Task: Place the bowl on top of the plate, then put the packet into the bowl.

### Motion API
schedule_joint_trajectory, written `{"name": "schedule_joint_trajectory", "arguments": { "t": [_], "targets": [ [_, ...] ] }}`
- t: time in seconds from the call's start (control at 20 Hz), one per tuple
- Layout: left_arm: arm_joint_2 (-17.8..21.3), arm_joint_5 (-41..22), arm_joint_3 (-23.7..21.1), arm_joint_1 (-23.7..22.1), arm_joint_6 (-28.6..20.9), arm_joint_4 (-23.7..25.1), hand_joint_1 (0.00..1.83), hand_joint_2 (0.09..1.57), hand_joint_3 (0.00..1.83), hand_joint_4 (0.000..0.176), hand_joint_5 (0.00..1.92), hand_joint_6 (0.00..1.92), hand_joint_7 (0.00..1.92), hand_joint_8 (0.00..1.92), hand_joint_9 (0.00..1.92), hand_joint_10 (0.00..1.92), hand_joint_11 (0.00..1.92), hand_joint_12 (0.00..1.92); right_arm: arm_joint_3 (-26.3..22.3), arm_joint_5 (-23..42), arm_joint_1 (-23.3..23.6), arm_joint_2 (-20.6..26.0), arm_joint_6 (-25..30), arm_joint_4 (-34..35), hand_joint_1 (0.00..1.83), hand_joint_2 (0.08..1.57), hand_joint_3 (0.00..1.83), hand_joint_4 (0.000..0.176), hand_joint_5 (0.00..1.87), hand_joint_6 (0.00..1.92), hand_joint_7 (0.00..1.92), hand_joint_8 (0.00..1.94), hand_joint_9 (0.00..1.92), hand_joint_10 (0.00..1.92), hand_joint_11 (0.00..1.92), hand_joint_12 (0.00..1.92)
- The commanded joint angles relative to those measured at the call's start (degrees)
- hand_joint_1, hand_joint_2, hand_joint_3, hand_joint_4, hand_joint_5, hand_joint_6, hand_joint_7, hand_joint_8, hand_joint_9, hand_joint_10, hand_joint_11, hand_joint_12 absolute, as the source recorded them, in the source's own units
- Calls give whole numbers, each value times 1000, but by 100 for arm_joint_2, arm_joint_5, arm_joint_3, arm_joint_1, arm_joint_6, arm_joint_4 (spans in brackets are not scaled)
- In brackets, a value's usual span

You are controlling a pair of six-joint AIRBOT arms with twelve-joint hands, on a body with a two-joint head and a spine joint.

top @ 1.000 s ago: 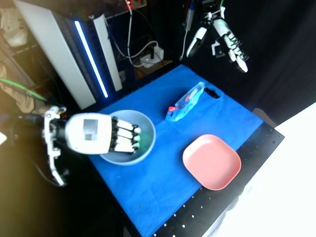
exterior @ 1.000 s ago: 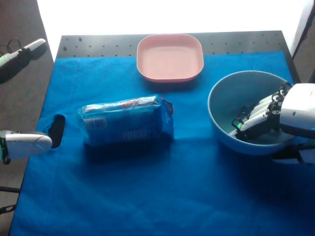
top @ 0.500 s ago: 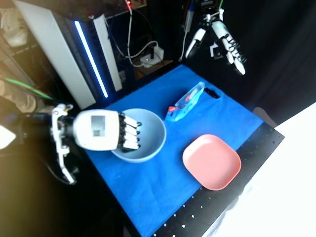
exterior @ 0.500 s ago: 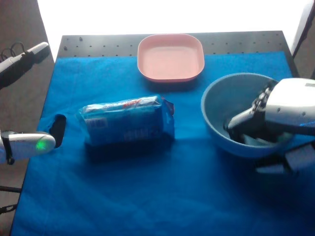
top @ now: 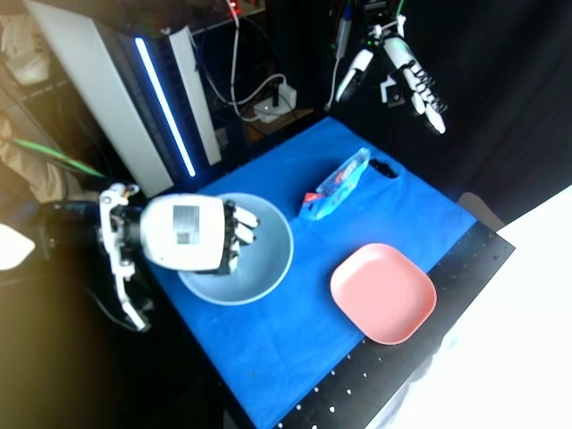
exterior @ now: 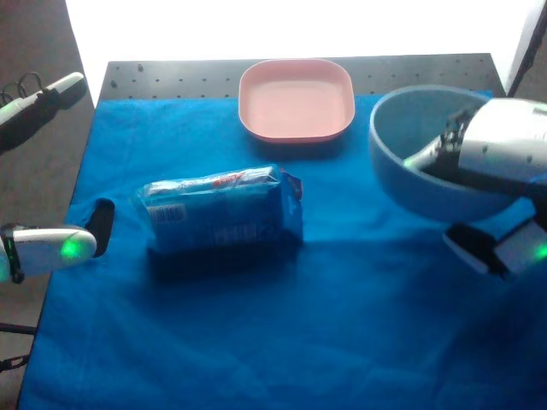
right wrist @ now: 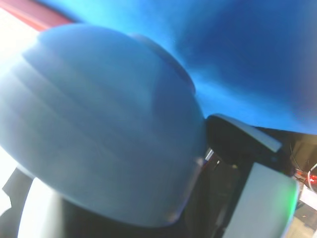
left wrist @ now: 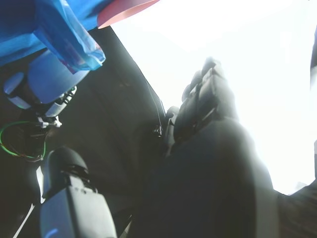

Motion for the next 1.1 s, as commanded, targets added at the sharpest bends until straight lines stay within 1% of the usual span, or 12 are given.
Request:
{"name": "schedule_joint_trajectory", "arguments": {
  "t": [0.0,0.1,0.2,0.3,0.45,0.55,0.6,0.7,0.75,0.8,1.0,1.05],
  "targets": [
    [-17,-694,6,-51,-27,-94,610,868,0,158,0,0,0,0,0,0,0,0,2,660,137,19,-177,421,1138,757,1263,0,717,1844,898,1941,1398,1921,1469,1921],
    [-22,-694,15,-51,-26,-93,637,865,0,152,0,0,0,0,0,0,0,0,11,712,268,6,-587,851,1174,712,1336,0,719,1867,968,1941,1404,1921,1425,1921],
    [-35,-700,27,-51,-26,-93,646,862,0,158,0,0,0,0,0,0,0,0,197,955,319,-146,-588,1178,967,954,960,0,628,1919,1240,1941,1421,1921,1433,1921],
    [-50,-702,38,-52,-26,-92,690,892,9,145,0,0,0,0,0,0,0,0,450,999,522,-393,-589,1337,1213,1286,332,0,1015,1921,1311,1941,1469,1921,1479,1921],
    [-59,-689,56,-56,-27,-79,690,904,10,172,0,0,0,0,0,0,0,0,825,871,830,-779,-589,1400,820,1535,106,0,1101,1921,1343,1941,1490,1921,1531,1921],
    [-67,-683,71,-59,-27,-77,690,912,11,176,0,0,0,0,0,0,0,0,1100,643,1073,-1086,-589,1398,869,1527,341,0,1211,1921,1362,1941,1492,1921,1538,1921],
    [-72,-674,76,-70,-28,-72,702,917,12,171,0,0,0,0,0,0,0,0,1212,543,1156,-1211,-589,1394,1273,819,1250,0,1218,1921,1029,1941,1443,1921,1465,1921],
    [-80,-654,84,-92,-28,-62,721,924,12,157,0,0,0,0,0,0,0,0,1456,272,1340,-1483,-589,1322,1373,649,1449,0,1190,1921,934,1941,1402,1921,1454,1921],
    [-84,-651,89,-98,-28,-60,714,927,12,154,0,0,0,0,0,0,0,0,1577,121,1437,-1620,-589,1268,1296,1017,933,0,1163,1921,1192,1941,1411,1921,1476,1921],
    [-87,-650,94,-106,-29,-58,718,924,9,154,0,0,0,0,0,0,0,0,1696,-50,1529,-1760,-589,1176,1321,1099,696,0,1131,1921,1259,1941,1399,1921,1475,1921],
    [-128,-564,140,-231,-38,15,708,918,4,158,0,0,0,0,0,0,0,0,2101,-635,1803,-2219,-589,842,1326,1210,364,0,1080,1921,1247,1941,1413,1921,1531,1921],
    [-147,-513,158,-289,-38,50,719,911,0,168,0,0,0,0,0,0,0,0,2156,-683,1823,-2274,-589,833,1075,1344,278,0,1129,1921,1264,1941,1417,1921,1528,1921]
  ]
}}
